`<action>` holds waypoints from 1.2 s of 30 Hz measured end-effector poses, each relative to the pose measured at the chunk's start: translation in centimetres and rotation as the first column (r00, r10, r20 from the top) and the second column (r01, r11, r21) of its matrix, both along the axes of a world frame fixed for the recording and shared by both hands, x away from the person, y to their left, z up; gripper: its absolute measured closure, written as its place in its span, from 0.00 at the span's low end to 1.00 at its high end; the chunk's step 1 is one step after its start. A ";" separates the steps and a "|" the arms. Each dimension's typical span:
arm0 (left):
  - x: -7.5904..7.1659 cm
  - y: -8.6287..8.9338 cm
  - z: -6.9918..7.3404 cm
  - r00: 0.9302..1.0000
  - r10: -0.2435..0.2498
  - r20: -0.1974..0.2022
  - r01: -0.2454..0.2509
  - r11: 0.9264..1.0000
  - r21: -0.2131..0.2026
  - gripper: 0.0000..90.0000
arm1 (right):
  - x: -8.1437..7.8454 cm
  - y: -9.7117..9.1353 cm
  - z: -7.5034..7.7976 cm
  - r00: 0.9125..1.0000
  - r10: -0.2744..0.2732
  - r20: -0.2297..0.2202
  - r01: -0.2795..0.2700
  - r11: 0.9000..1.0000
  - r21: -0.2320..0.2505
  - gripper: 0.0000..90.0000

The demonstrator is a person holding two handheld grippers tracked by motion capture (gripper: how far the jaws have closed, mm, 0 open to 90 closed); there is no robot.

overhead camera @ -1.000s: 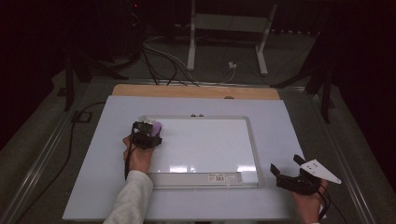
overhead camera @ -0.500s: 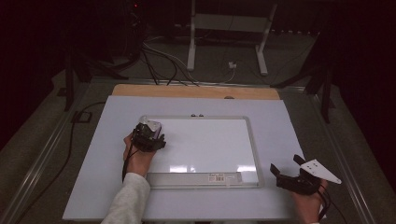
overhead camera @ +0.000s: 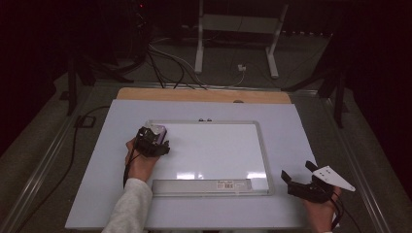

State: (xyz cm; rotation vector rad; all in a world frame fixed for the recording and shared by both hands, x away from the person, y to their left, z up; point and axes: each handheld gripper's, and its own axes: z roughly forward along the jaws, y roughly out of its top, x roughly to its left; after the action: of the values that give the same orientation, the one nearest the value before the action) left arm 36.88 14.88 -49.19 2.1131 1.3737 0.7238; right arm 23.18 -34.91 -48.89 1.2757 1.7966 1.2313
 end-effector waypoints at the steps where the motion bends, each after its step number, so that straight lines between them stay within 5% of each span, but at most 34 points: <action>1: 0.1 0.1 0.0 1.000 0.006 -0.001 -0.006 1.000 -0.003 0.34 | 0.0 0.0 0.0 1.000 0.000 0.000 0.000 1.000 0.000 0.00; 10: 0.1 1.7 -0.3 0.999 0.040 -0.033 -0.041 0.999 -0.033 0.35 | 0.0 0.0 0.0 1.000 -0.001 -0.001 0.001 1.000 -0.001 0.00; 14: -0.6 2.2 -0.8 0.998 0.035 -0.057 -0.038 0.998 -0.051 0.43 | 0.0 0.0 0.0 1.000 -0.001 -0.001 0.001 1.000 0.000 0.00; 22: -1.2 2.6 -1.0 0.996 0.073 -0.043 -0.075 0.996 -0.043 0.60 | 0.1 0.2 -0.1 1.000 0.002 -0.003 -0.002 1.000 -0.002 0.00; 36: 0.6 2.3 -1.1 0.982 0.180 -0.052 -0.183 0.980 -0.079 0.69 | 0.1 0.1 -0.1 1.000 0.003 -0.002 -0.003 1.000 0.001 0.00</action>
State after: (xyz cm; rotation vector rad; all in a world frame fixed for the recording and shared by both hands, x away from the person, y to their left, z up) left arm 37.43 17.14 -50.30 1.9686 1.6086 0.6807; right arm 23.27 -34.85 -48.94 1.2754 1.8006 1.2332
